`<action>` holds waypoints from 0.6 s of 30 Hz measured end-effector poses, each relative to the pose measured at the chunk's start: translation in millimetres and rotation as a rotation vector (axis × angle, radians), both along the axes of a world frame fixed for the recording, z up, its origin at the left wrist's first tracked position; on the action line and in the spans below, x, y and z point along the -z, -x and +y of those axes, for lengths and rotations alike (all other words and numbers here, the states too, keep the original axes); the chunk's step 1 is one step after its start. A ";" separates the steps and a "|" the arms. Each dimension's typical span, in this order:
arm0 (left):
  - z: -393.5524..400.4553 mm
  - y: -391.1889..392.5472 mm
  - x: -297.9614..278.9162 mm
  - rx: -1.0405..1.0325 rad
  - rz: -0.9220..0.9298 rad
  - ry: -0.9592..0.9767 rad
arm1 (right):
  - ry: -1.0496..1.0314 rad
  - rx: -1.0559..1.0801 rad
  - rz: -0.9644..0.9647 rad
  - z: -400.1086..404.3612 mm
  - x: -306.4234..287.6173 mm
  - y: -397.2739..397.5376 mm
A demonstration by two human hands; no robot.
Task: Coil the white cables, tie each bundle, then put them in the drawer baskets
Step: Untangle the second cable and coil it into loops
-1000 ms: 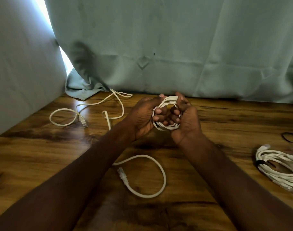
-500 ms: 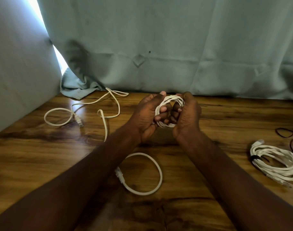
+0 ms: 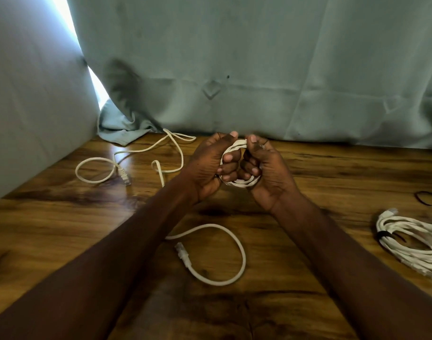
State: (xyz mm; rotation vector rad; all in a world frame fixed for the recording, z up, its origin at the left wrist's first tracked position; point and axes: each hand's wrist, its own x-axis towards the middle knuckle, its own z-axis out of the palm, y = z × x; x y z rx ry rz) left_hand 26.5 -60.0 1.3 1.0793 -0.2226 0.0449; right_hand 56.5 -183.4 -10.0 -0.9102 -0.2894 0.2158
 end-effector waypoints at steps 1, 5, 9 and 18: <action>-0.2 0.1 -0.3 0.000 0.003 -0.014 | -0.015 0.002 0.005 -0.1 -0.4 0.7; 0.1 -0.7 0.0 0.061 -0.017 -0.061 | -0.018 0.054 0.027 0.7 2.4 -4.9; -2.3 -1.7 1.8 0.250 -0.087 -0.065 | 0.017 0.123 0.041 -5.3 9.7 -15.0; -14.9 -7.7 6.1 0.293 -0.028 -0.037 | -0.108 0.216 0.144 -11.0 5.8 -7.6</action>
